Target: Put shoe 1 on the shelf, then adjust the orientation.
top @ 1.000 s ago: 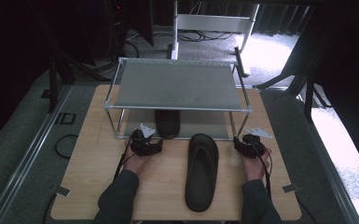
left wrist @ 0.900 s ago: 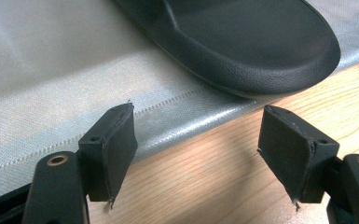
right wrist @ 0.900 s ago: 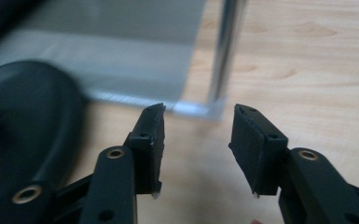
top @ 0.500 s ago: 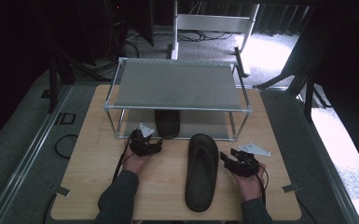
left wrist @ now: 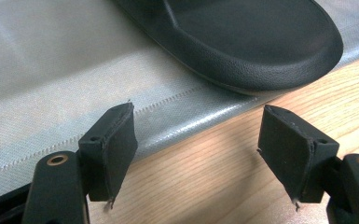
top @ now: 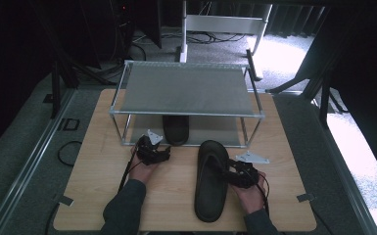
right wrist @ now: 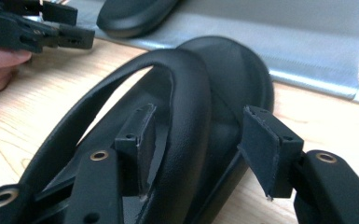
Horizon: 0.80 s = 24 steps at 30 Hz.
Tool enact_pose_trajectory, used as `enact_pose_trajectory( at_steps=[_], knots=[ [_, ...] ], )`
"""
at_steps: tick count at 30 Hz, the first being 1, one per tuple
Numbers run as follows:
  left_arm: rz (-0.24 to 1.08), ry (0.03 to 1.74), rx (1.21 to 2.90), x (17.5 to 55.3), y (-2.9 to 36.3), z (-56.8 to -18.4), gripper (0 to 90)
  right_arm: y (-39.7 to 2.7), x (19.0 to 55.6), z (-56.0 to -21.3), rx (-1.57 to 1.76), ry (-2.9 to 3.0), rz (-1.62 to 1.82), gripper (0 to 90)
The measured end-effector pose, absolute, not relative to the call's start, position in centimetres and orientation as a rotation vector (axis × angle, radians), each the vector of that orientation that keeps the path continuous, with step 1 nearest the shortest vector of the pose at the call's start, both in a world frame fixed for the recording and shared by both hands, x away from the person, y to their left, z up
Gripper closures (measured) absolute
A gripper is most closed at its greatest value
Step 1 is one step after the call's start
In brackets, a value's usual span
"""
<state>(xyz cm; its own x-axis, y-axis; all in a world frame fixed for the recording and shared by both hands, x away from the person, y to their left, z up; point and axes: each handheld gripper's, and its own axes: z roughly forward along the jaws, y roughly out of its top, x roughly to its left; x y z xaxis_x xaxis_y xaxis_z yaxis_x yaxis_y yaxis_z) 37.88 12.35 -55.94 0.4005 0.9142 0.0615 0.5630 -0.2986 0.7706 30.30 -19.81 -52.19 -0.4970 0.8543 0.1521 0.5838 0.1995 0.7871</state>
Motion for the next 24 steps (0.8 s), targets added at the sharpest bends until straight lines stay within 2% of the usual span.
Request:
enact_pose_trajectory(
  at_steps=[5,9,17,24],
  knots=[
    [0.667,1.258,1.985,37.9,12.4,-55.9,28.4,-19.3,30.9,-53.3,1.366,2.198,1.169,52.0],
    [0.665,1.257,1.985,37.9,12.4,-55.9,28.4,-18.9,30.9,-53.4,1.357,2.194,1.172,63.0],
    [0.667,1.257,1.984,37.9,12.4,-55.9,28.5,-18.8,31.0,-53.2,1.368,2.164,1.153,69.4],
    [0.669,1.257,1.986,37.9,12.4,-55.9,28.5,-18.6,31.5,-52.7,1.344,2.164,1.152,69.9]
  ],
)
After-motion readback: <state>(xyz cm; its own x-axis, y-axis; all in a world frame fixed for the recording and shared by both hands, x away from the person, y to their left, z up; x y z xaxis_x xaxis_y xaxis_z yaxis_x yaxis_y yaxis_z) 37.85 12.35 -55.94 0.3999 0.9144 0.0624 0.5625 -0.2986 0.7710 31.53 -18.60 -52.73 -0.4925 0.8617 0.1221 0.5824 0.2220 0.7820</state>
